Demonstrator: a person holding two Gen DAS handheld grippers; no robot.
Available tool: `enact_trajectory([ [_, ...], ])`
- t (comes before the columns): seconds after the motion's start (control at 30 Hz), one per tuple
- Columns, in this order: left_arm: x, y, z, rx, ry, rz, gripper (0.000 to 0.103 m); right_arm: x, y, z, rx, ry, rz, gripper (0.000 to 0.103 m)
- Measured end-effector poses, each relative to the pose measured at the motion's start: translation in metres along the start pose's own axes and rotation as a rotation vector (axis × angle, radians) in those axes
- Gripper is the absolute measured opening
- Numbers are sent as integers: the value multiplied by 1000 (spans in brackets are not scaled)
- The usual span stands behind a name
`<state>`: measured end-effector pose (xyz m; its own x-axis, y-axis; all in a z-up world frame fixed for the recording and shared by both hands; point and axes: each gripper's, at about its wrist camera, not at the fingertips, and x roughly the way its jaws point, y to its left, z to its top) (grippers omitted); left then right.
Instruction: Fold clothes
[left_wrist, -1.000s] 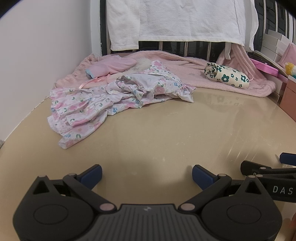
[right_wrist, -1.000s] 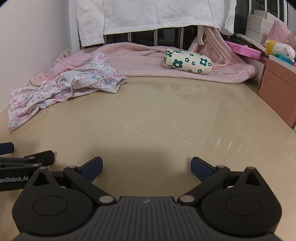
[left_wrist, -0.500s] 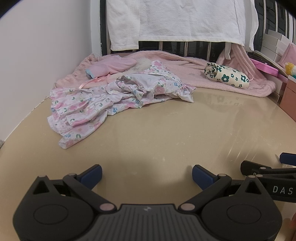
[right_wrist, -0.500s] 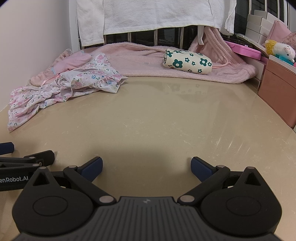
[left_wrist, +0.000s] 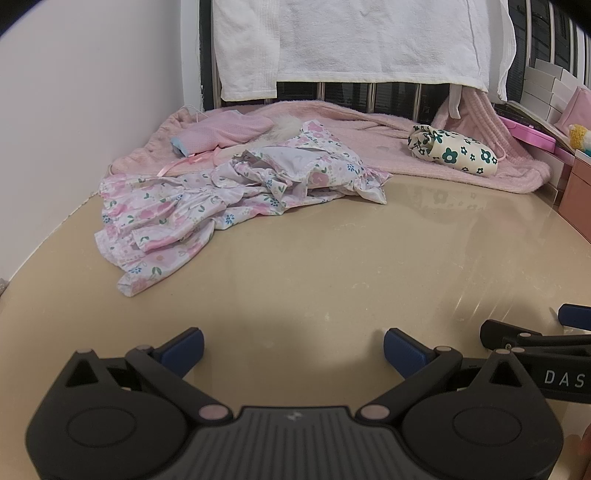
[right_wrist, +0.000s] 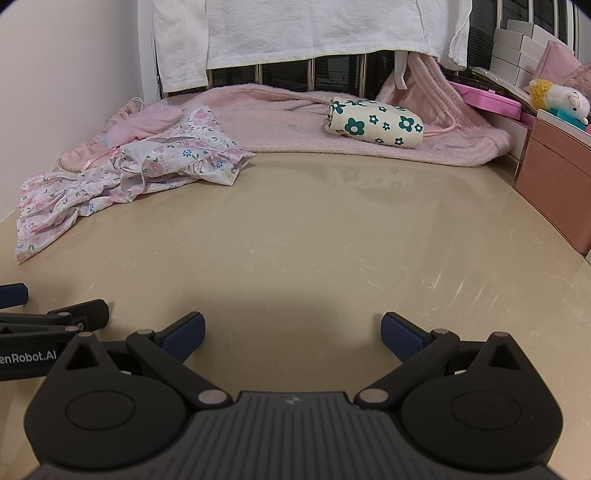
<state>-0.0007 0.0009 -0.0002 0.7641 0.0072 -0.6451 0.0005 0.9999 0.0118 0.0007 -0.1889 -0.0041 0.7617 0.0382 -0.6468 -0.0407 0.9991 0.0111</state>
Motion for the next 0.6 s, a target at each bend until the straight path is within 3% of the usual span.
enact_trajectory([
  [0.6, 1, -1, 1, 0, 0, 1, 103, 0, 0, 0, 0, 0, 0, 102],
])
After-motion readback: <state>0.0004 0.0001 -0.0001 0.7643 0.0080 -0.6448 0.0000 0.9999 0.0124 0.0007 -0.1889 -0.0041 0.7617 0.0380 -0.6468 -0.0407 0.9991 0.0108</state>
